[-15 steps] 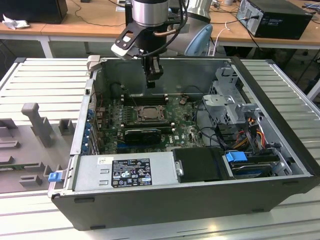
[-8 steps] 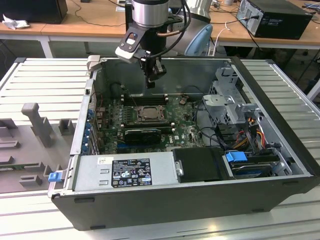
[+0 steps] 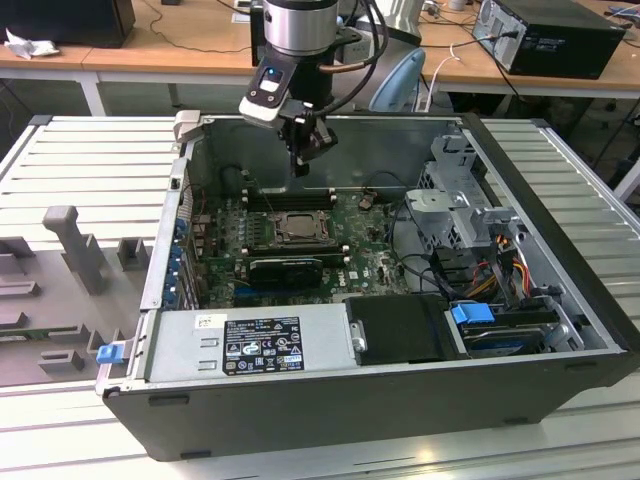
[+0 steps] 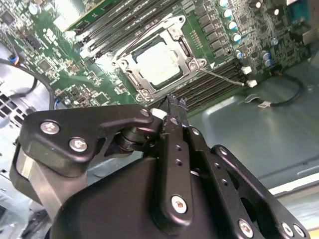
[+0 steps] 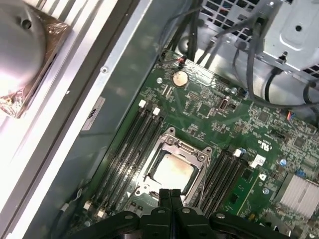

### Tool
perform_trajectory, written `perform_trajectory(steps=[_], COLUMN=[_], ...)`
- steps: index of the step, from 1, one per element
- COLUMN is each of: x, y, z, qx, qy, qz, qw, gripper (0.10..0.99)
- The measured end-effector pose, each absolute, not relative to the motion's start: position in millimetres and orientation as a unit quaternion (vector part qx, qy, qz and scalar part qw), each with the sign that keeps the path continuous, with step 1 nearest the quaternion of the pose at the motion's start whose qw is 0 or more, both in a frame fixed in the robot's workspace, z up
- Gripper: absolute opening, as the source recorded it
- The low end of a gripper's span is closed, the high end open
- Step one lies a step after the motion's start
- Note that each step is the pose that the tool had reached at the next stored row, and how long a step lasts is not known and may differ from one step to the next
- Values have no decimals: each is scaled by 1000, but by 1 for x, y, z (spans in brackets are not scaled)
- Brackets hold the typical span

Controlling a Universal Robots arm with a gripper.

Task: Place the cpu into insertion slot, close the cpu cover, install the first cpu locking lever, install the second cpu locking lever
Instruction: 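Install the first cpu locking lever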

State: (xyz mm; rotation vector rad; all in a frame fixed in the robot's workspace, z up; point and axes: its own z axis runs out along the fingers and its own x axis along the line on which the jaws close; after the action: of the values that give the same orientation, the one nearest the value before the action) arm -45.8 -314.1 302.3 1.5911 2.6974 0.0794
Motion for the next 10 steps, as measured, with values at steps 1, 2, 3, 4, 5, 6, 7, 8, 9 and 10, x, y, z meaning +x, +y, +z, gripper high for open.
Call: perform_trajectory(steps=[1, 2, 3, 4, 5, 6, 7, 8, 9, 10], x=[-46, -46, -46, -46, -46, -46, -46, -46, -46, -46], y=[-314, -314, -314, -314, -314, -314, -314, -314, -314, -314], z=[302, 302, 302, 302, 302, 302, 302, 302, 302, 302], qx=[503, 498, 476, 453, 444, 440, 438, 431, 428, 426], qy=[864, 867, 879, 891, 896, 897, 899, 902, 903, 905], qz=[25, 25, 25, 26, 26, 26, 26, 26, 26, 26], qw=[4, 4, 4, 3, 3, 2, 2, 2, 2, 2], gripper=[106, 106, 106, 106, 106, 106, 106, 106, 106, 106])
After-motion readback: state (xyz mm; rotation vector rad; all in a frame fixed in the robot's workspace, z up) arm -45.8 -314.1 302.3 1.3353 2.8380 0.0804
